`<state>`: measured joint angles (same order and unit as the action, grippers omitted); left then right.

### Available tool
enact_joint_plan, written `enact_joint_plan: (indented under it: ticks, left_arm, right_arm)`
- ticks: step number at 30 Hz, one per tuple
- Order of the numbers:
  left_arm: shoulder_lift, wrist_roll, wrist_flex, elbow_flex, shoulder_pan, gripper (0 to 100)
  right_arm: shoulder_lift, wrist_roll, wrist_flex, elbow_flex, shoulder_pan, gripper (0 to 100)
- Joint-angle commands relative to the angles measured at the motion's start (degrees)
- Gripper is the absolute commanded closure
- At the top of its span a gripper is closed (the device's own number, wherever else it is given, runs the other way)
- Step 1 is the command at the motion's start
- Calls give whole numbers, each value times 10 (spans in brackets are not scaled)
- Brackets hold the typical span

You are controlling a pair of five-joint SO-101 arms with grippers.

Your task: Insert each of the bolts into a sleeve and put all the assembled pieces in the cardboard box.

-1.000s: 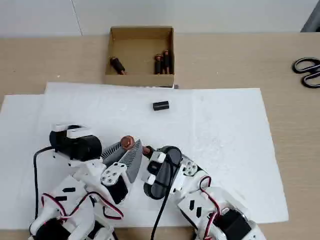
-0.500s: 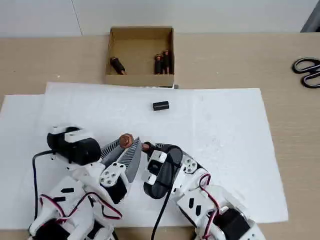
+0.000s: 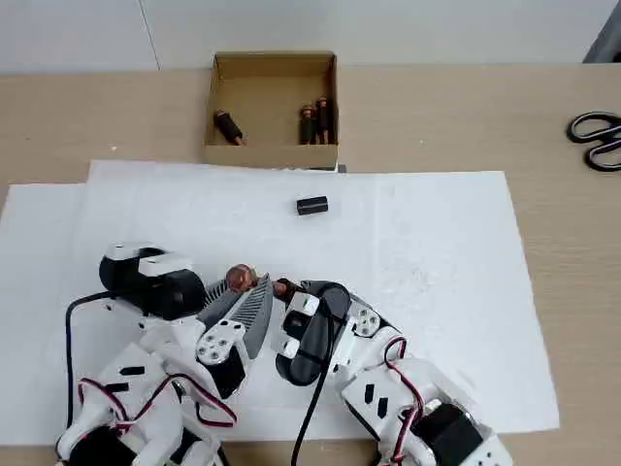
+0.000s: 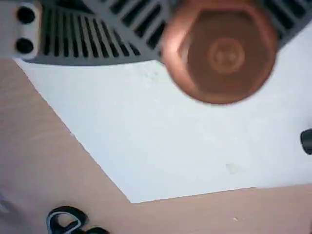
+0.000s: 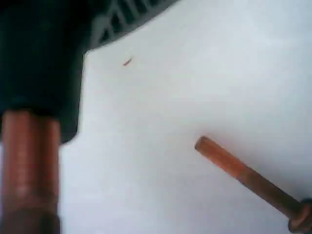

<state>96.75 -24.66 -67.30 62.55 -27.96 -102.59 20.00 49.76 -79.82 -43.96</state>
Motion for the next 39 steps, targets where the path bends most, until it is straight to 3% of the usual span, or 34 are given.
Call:
enact_joint_plan:
  ticks: [1,12,26,39]
  left_arm:
    - [-8,6,7,15,36,994]
    - [-8,4,41,15,63,993]
    - [-9,-13,22,-16,63,994]
    - [-9,-68,25,-50,67,994]
  right_arm:
    - [-15,4,-27,35,-4,995]
    - [-15,4,-30,39,-34,995]
    - [-15,39,-58,34,-31,995]
    - [-14,35,-89,33,27,995]
